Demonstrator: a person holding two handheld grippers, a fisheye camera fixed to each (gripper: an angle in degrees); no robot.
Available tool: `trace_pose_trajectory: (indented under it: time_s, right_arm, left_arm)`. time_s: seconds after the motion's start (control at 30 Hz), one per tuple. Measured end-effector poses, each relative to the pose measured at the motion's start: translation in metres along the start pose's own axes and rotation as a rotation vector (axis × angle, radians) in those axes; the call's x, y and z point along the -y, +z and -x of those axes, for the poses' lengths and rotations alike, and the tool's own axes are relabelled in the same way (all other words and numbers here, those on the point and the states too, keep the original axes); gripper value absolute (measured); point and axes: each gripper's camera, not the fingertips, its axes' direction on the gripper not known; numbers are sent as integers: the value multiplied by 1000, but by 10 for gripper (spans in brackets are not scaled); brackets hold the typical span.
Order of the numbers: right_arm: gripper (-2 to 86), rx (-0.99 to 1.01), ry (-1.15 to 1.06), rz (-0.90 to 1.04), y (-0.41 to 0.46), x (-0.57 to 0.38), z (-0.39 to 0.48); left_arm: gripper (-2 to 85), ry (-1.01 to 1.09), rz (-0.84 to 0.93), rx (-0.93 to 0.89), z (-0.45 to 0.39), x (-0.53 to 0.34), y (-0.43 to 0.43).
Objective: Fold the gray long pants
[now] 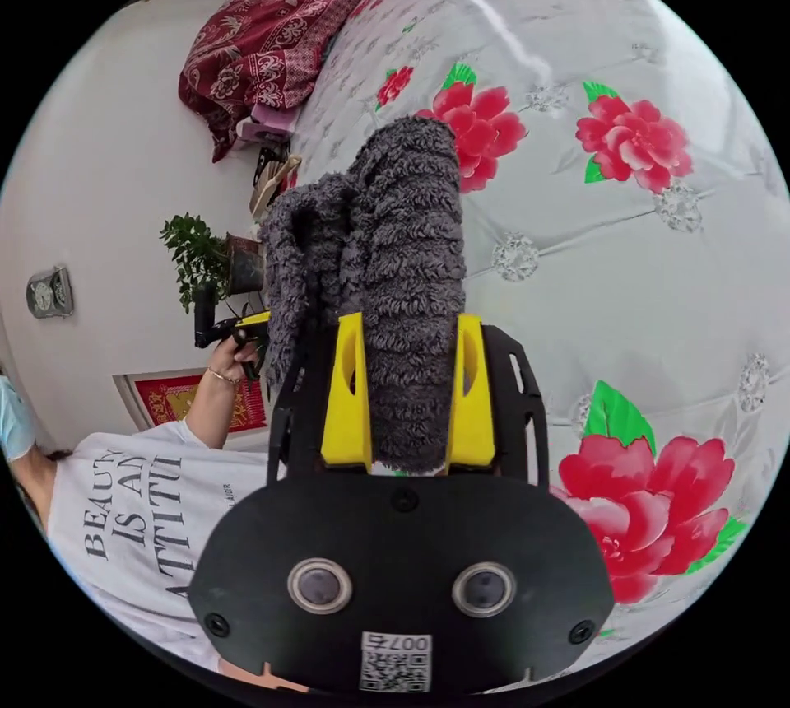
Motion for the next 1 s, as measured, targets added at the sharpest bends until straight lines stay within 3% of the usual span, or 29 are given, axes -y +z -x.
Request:
trace_pose_trajectory:
  time_s: [0.17, 0.33, 0.47, 0.57, 0.73, 0.9, 1.0]
  right_arm:
    - [103, -19, -49, 15, 10, 52, 11]
    - [95, -42, -99, -146, 5, 179, 38]
    - [100, -247, -176, -278, 4, 315, 91]
    - [105, -423, -202, -345, 4, 339, 111]
    - [100, -527, -330, -251, 24, 247, 101]
    - [93, -721, -273, 16, 51, 43, 65]
    - [92, -786, -232, 173, 56, -51, 62]
  left_arm:
    - [70, 75, 18, -1, 12, 68, -13]
    - [46, 34, -201, 173, 37, 214, -81]
    - [49, -95, -368, 345, 44, 289, -124]
    - [78, -132, -434, 387, 33, 286, -128]
    - [73, 31, -370, 583, -29, 168, -49]
    - [59, 98, -148, 460, -102, 38, 41]
    - [64, 268, 1, 354, -168, -3, 80]
